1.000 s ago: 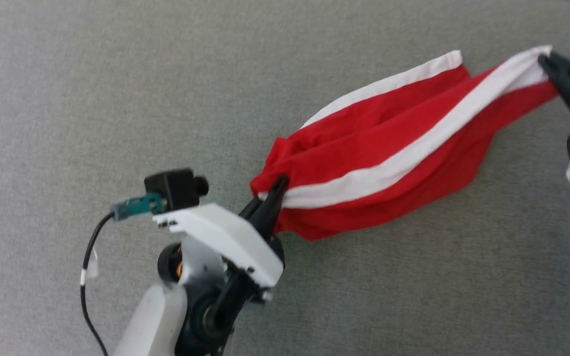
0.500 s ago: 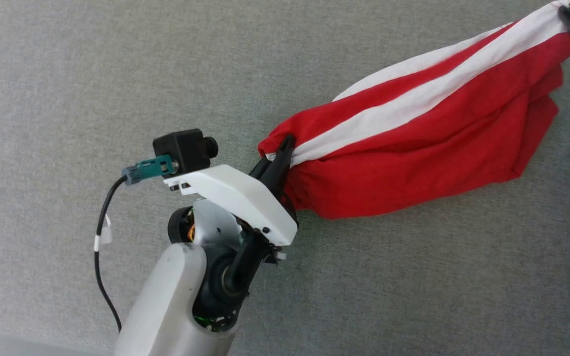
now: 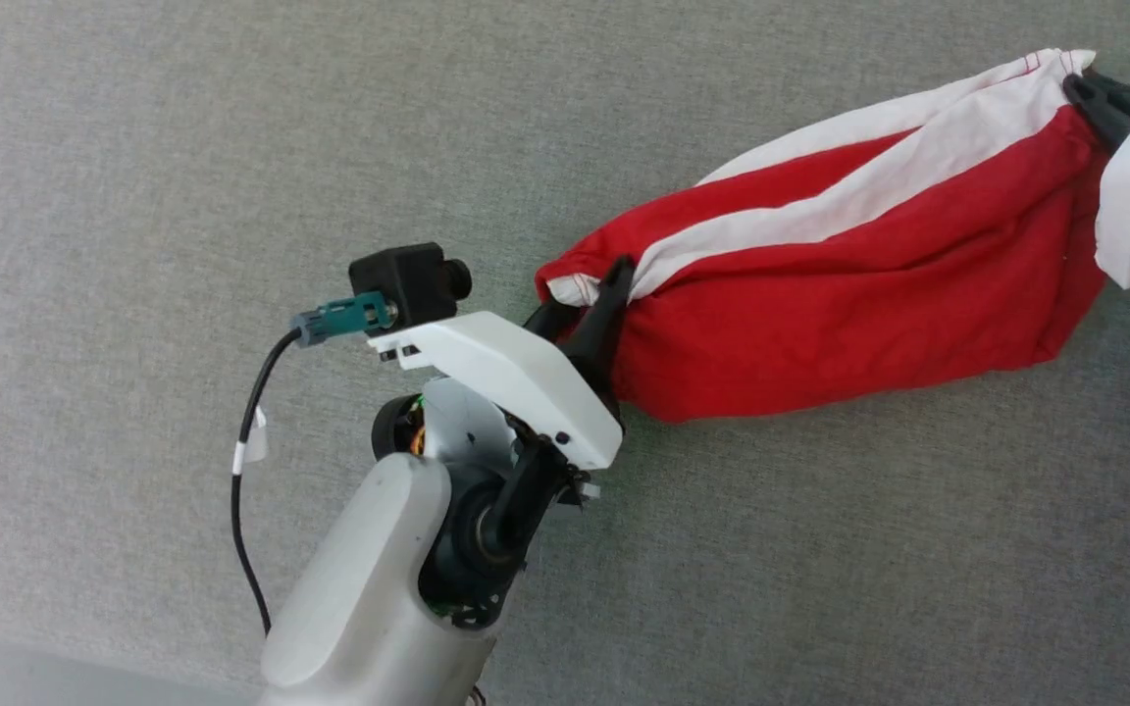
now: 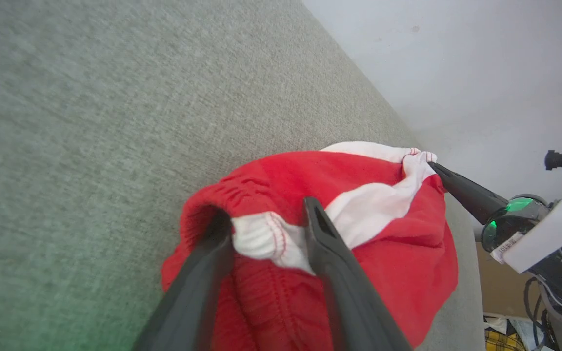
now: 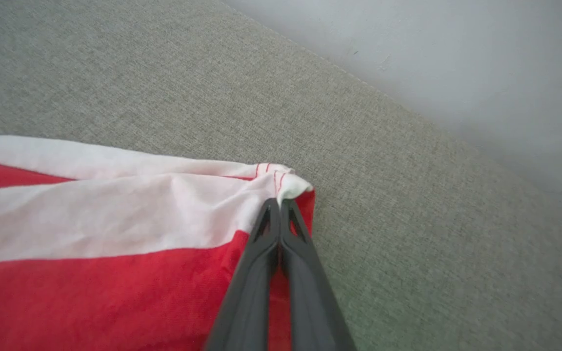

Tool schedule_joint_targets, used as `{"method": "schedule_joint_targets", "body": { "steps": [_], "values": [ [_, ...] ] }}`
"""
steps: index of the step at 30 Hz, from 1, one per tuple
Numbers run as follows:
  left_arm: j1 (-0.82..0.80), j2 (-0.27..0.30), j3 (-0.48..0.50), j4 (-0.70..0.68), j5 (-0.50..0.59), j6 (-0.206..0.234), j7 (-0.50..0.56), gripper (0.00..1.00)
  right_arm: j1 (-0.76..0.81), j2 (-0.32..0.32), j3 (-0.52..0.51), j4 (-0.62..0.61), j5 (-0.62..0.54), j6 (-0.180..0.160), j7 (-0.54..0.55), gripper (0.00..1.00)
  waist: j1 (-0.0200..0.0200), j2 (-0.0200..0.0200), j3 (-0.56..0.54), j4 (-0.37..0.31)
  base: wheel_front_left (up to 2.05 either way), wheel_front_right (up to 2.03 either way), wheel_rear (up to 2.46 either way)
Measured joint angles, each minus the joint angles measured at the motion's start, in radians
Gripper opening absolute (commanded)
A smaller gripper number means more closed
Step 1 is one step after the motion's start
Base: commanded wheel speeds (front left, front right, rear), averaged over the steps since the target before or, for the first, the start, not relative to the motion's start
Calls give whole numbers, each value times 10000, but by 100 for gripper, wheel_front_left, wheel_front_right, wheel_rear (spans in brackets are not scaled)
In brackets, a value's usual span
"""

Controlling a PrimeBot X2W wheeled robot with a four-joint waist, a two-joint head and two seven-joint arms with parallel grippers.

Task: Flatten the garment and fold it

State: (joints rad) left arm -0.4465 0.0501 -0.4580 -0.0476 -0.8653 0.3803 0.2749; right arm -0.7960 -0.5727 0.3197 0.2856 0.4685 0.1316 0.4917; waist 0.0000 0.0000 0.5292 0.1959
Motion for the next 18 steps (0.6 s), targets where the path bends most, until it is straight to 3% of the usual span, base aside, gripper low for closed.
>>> {"method": "schedule_joint_targets", "body": {
  "steps": [1, 2, 3, 12, 18],
  "values": [
    [-56, 0, -44, 65, -65, 4, -75, 100, -10, -2, 40, 109, 13, 0, -61, 39, 0, 0, -10, 19, 0, 0, 0],
    [-118, 0, -77, 132, -107, 4, -123, 100, -15, 4, 75, 209, 38, 0, -128, 60, 0, 0, -24, 33, 0, 0, 0],
    [-159, 0, -109, 196, -167, 4, -186, 100, -20, 10, 105, 301, 84, 0, -190, 100, 0, 0, -42, 44, 0, 0, 0],
    [-293, 10, -201, 690, -393, 6, -556, 100, -44, 10, 408, 644, 564, 0, -349, 100, 0, 0, -507, 26, 0, 0, 0],
    [79, 311, -148, 345, -403, 42, -558, 100, 161, -42, 121, 370, 1011, 0, -336, 100, 0, 0, -1099, -52, 0, 0, 0]
  ]
}}
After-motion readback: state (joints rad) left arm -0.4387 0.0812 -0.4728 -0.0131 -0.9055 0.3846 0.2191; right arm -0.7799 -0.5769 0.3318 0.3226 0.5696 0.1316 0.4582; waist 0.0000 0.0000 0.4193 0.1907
